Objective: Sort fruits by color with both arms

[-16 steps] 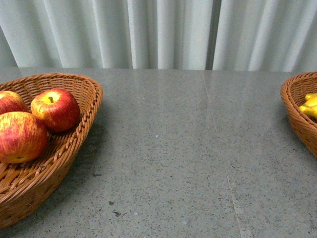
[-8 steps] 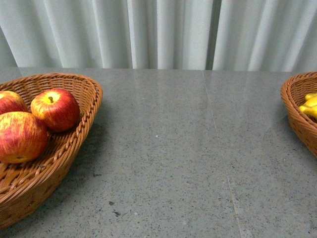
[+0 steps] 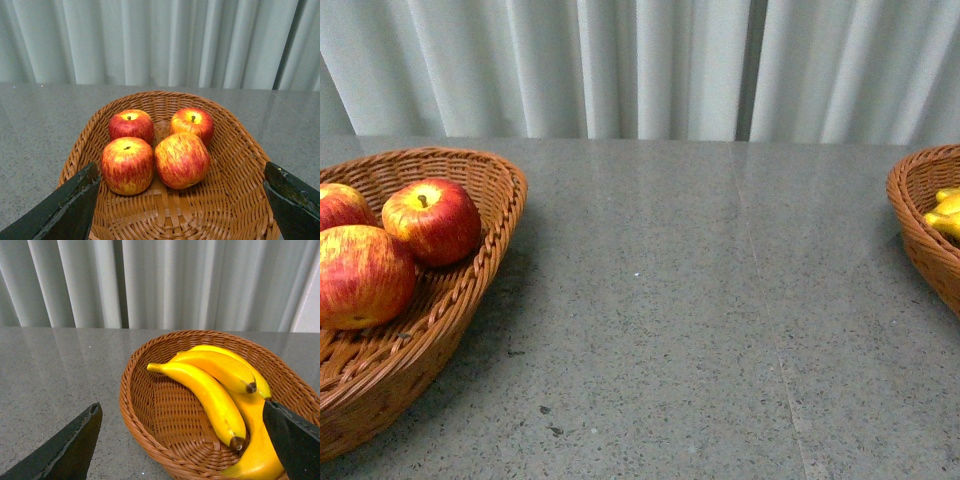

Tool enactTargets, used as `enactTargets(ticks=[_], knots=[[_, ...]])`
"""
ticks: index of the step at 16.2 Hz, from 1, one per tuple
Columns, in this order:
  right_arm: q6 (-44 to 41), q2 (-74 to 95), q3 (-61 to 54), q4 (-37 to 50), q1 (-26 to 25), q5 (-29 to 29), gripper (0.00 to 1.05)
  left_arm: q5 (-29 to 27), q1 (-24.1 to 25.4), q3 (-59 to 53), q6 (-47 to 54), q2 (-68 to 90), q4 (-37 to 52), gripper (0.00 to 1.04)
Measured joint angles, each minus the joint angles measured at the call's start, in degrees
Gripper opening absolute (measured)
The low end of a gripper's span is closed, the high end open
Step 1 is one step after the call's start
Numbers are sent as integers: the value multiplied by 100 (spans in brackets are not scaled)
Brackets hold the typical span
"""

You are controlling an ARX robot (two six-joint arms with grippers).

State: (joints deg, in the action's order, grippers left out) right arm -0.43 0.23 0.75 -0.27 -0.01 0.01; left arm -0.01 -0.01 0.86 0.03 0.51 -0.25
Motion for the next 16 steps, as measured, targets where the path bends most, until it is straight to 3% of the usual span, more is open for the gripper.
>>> enactTargets(ticks=[16], knots=[[0, 0, 0, 0, 0, -2, 98, 0, 0, 2, 0, 0, 0, 98]])
